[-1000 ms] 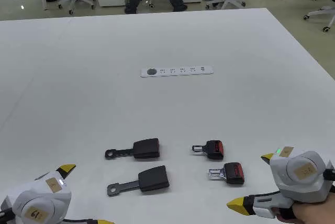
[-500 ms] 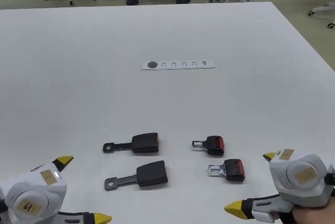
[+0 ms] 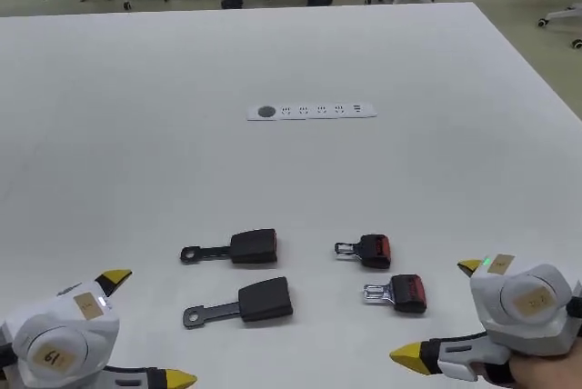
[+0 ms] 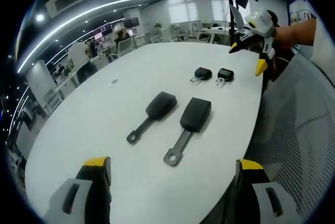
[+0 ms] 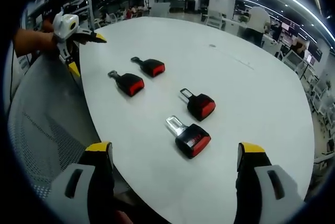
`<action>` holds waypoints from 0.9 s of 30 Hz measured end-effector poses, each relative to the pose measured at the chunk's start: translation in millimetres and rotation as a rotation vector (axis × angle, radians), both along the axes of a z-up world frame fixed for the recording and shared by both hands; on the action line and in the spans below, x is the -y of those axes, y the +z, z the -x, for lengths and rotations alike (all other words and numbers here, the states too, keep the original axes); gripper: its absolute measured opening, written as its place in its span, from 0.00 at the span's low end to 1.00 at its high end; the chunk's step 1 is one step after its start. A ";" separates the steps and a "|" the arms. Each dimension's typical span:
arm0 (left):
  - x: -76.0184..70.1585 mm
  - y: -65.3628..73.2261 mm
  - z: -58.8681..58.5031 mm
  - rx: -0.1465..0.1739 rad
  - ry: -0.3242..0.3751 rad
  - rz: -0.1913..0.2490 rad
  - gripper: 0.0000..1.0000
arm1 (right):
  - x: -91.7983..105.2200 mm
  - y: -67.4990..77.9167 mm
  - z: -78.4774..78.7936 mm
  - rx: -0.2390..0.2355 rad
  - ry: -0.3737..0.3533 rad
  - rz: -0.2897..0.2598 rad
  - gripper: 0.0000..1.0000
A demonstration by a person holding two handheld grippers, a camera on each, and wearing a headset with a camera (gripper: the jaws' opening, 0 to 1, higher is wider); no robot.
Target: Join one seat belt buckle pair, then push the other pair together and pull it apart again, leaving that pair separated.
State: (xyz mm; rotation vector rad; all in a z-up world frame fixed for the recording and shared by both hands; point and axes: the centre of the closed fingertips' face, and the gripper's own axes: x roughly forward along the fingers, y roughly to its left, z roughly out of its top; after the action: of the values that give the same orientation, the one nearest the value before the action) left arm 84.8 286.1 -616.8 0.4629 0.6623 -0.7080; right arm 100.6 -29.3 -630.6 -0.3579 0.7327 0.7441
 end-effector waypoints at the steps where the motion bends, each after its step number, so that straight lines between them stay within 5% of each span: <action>1: -0.2 0.2 -0.4 0.000 0.003 0.002 1.00 | -2.5 0.5 1.6 0.007 0.021 -0.001 1.00; 16: 3.0 0.5 1.2 -0.015 -0.008 0.024 1.00 | -8.1 12.0 -8.6 0.072 0.070 0.001 0.92; 18: 3.3 -0.6 1.3 -0.008 -0.029 0.007 1.00 | -7.0 12.1 -9.1 0.079 0.084 0.015 0.91; 20: -2.2 -3.8 2.3 -0.001 -0.059 -0.062 1.00 | -4.9 11.2 -8.8 0.079 0.097 0.032 0.88; 27: -0.3 0.3 4.7 -0.009 -0.054 -0.056 0.98 | -1.6 9.0 -7.2 0.061 0.098 0.025 0.84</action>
State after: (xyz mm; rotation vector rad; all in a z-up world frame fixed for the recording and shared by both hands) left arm 80.1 286.4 -616.5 0.5307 0.6812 -0.7448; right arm 107.8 -27.8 -621.7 -0.4401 0.6707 0.8135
